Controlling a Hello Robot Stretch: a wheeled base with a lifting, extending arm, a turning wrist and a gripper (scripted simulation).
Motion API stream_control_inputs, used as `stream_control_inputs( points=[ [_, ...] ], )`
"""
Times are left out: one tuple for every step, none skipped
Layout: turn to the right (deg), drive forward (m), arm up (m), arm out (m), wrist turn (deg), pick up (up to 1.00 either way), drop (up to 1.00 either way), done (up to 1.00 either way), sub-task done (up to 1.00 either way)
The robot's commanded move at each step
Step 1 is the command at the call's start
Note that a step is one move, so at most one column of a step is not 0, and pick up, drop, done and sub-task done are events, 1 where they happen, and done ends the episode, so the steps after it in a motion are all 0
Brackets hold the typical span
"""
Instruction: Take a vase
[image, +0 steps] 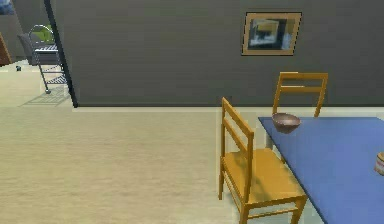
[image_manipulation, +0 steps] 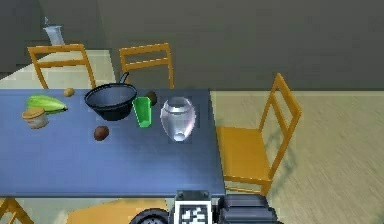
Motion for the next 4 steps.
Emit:
stream_control_inputs(
  points=[
    [0.0,0.0,0.0,0.5,0.0,0.0,0.0,0.0,0.0],
    [0.0,0.0,0.0,0.0,45.0,0.0,0.0,0.0,0.0],
    [0.0,0.0,0.0,0.0,45.0,0.0,0.0,0.0,0.0],
    [0.0,0.0,0.0,0.0,45.0,0.0,0.0,0.0,0.0]
  ],
)
